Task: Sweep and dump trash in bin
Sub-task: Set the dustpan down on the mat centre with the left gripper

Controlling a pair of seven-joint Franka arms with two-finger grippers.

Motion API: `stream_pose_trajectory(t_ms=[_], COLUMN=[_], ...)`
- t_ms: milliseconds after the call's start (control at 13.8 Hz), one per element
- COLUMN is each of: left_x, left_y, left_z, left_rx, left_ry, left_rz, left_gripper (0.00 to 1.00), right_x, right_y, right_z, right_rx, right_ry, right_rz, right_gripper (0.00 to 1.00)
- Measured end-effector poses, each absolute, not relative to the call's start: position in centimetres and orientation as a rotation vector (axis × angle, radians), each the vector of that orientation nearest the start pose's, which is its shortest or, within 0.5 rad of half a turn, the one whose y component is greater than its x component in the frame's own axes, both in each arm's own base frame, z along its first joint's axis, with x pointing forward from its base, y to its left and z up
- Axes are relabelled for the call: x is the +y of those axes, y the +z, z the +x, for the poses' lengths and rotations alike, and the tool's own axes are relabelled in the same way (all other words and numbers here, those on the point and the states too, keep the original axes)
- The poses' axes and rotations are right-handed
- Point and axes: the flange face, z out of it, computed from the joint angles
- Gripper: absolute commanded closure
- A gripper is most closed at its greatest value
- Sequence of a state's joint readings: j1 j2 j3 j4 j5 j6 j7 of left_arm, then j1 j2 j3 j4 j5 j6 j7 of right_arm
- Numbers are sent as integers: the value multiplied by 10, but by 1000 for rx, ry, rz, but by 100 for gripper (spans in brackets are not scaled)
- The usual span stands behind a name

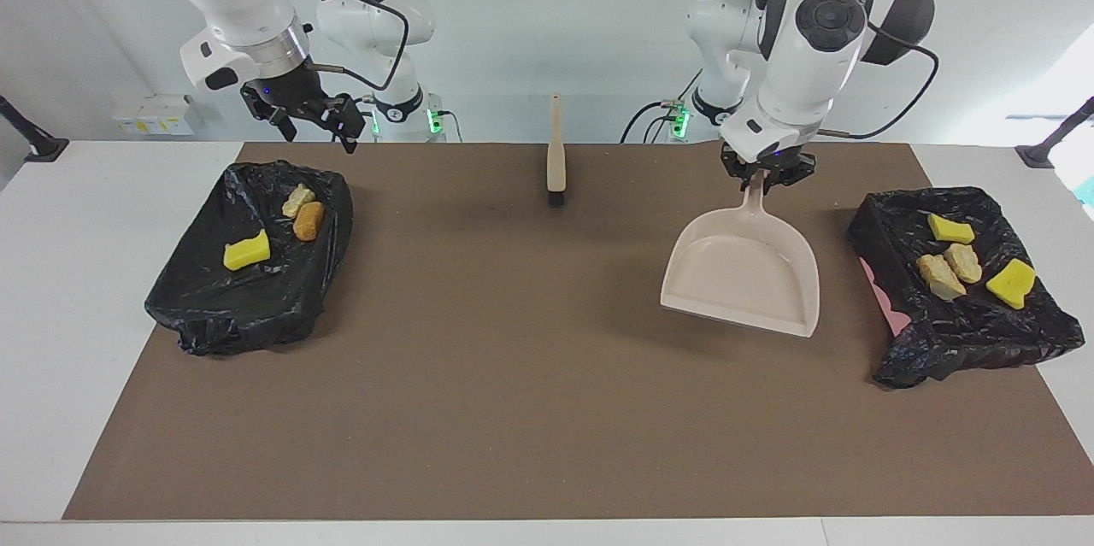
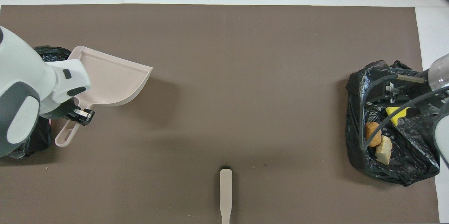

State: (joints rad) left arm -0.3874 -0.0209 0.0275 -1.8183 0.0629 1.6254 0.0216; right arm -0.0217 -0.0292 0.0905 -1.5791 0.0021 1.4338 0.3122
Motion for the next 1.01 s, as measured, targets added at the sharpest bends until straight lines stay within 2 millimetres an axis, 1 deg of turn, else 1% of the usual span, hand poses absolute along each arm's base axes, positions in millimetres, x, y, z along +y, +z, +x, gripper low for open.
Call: stream_pose_trajectory(t_ms=[145, 290, 362, 507, 652, 797, 1014], left_x=[-216, -251, -270, -311, -345, -372, -406], left_y=[520, 506, 495, 465, 435, 410, 376], left_z=[500, 494, 492, 488, 485, 481, 474], left_rx=[643, 572, 530, 459, 381, 336, 292], left_ry=[197, 181, 175, 159, 160, 136, 108], left_rz=[-2994, -3031, -3047, -3065, -3111, -3144, -3178], left_gripper=[100, 100, 100, 100, 100, 100, 100], right_x=[37, 35, 34, 34, 34, 34, 34], right_y=[632, 640, 642, 642, 642, 642, 643], right_z=[529, 529, 529, 529, 529, 529, 529], right_rx=[386, 390, 392, 394, 394, 394, 394], right_ry=[156, 130, 124, 122, 122, 121, 121], right_rz=[-3134, -3135, -3135, -3134, -3134, -3134, -3134], right_gripper=[0, 0, 0, 0, 0, 0, 0])
